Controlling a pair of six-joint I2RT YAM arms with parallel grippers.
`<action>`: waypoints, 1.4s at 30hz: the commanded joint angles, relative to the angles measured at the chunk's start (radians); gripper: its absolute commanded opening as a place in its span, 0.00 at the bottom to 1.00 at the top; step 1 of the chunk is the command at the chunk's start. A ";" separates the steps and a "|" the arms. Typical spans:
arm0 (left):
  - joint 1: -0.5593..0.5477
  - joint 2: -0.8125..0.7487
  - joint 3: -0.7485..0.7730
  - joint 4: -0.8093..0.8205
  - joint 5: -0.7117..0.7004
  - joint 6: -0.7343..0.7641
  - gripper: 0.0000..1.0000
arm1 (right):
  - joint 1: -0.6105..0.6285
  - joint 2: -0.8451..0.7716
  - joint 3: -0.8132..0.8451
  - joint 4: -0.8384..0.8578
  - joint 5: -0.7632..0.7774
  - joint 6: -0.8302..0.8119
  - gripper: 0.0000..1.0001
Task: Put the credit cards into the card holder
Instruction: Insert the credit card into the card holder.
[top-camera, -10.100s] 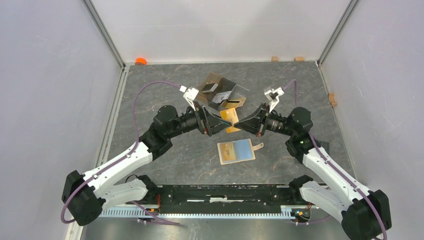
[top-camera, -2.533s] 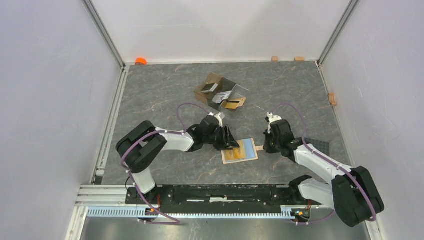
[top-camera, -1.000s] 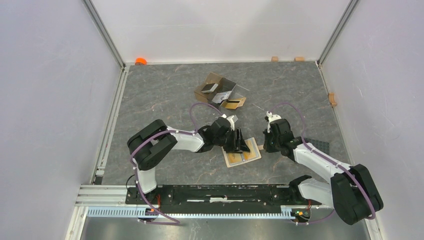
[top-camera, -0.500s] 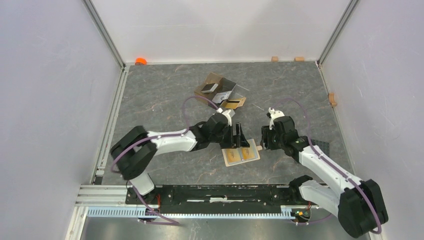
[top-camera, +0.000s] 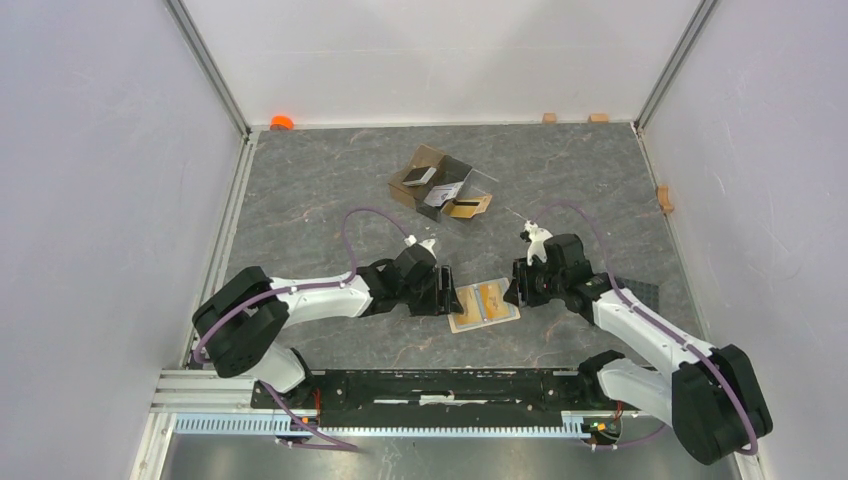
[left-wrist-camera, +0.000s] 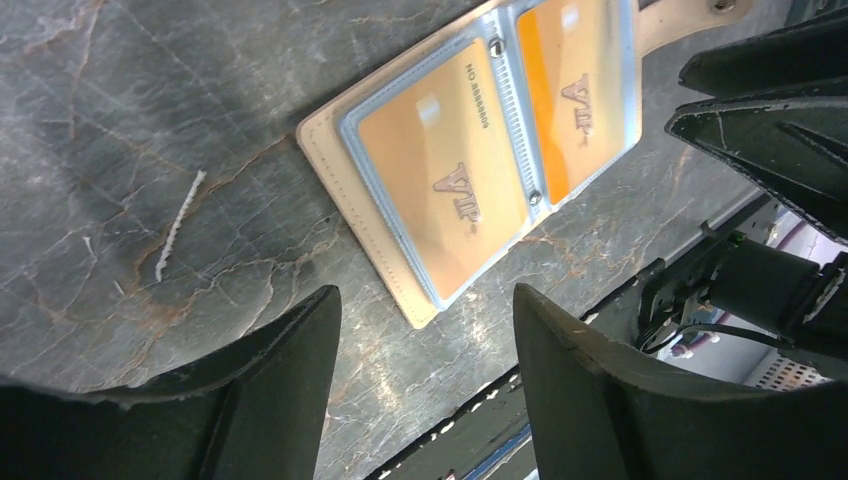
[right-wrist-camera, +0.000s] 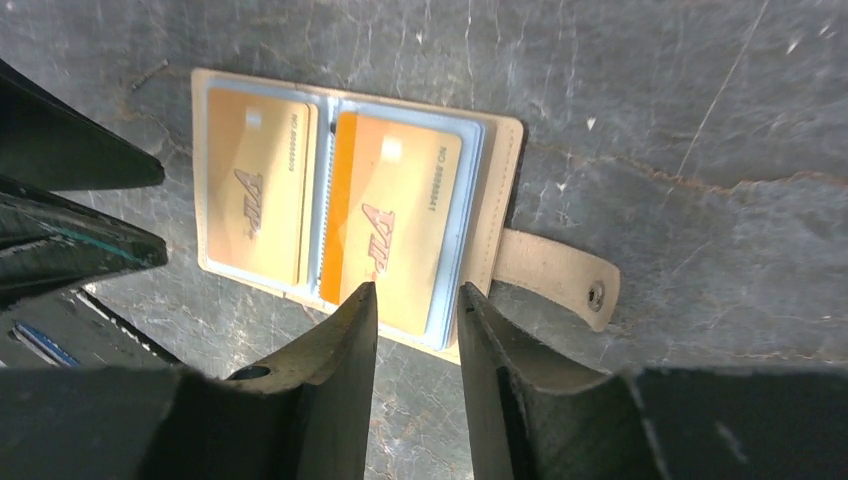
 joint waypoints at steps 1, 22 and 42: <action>0.004 -0.023 0.001 -0.011 -0.045 0.000 0.68 | -0.001 0.030 -0.021 0.060 -0.047 0.007 0.39; 0.005 0.077 0.004 0.013 -0.031 0.018 0.44 | -0.003 0.081 -0.052 0.110 -0.066 0.032 0.21; 0.006 0.086 0.008 0.033 -0.018 0.025 0.34 | 0.001 0.038 -0.040 0.182 -0.253 0.063 0.17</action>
